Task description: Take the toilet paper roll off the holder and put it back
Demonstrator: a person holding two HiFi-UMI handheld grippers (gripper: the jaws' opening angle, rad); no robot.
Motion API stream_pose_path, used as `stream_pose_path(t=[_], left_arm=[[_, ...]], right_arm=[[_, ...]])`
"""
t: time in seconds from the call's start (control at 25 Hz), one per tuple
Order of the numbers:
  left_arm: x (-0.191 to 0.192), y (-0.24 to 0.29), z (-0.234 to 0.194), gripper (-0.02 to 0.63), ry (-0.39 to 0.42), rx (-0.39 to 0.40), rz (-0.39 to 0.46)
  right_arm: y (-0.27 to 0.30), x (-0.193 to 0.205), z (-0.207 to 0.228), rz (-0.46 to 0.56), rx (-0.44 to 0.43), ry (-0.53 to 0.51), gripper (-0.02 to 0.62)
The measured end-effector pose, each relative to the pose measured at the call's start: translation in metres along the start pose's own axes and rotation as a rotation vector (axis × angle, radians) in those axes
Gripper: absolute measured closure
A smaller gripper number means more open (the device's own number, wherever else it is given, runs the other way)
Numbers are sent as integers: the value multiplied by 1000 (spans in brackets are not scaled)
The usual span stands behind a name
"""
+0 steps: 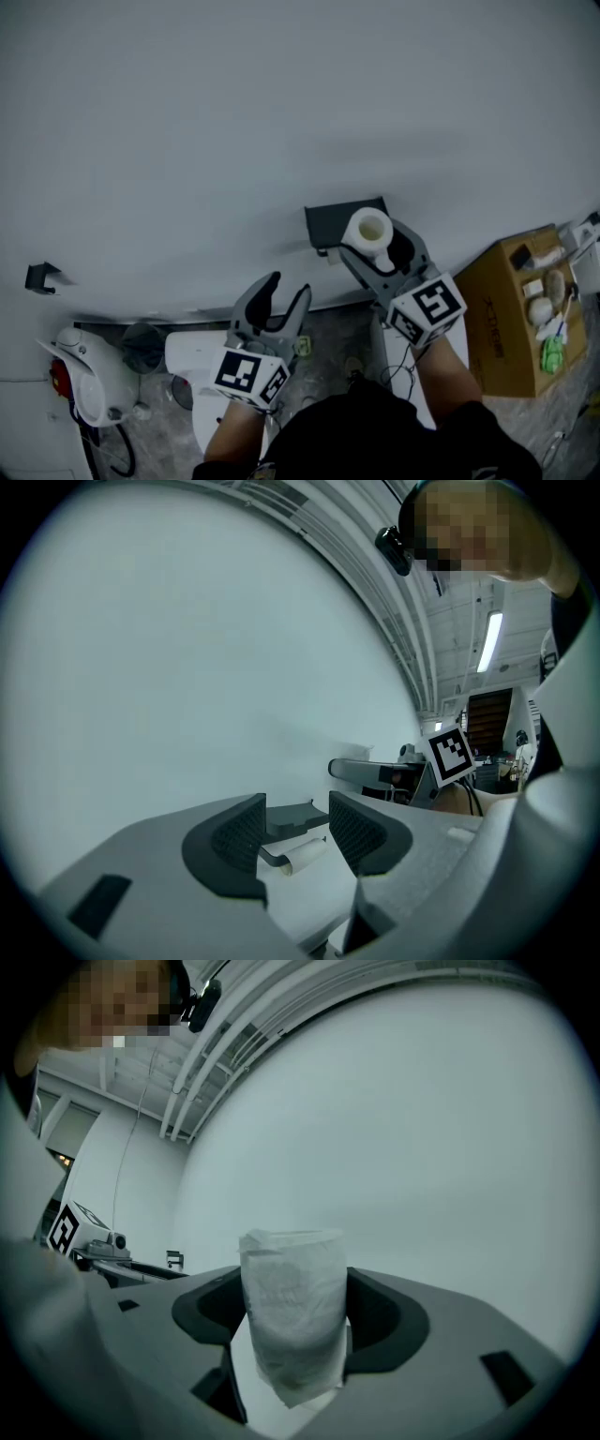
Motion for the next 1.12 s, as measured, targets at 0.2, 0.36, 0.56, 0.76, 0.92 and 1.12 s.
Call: stream_pose_path(t=[0.2,0.36,0.56,0.76,0.92,1.12], left_arm=[[13,-36,3,400,-19,44,-14],[33,-64,7,402,-46,94,-36],[50,-80,26,415,-81,146,-60],[48,-89,55,455,-67,169,-55],[44,-92,80,529,-72,146,-30],[45,-92,135,601,-68,116,-23]], right_arm=[[-26,11,-38,-23,50,16,285],[-52,25,-71,-50,99,23,285],[-90,38,-99,-92,142,33,285],[-127,36,-106,-87,169,36,285],[-156,34,-103,-71,168,41,285],[-211,35,-86,-53,162,60,285]])
Point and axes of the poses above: the fingertips, and each gripper's own axes: y forward along the fingers, z to its right, x out of its underside, the point moved 9 cm from there along -y, backward along the fingers, and after that the axes turned 4 degrees about -z, right-handed, at the moved point
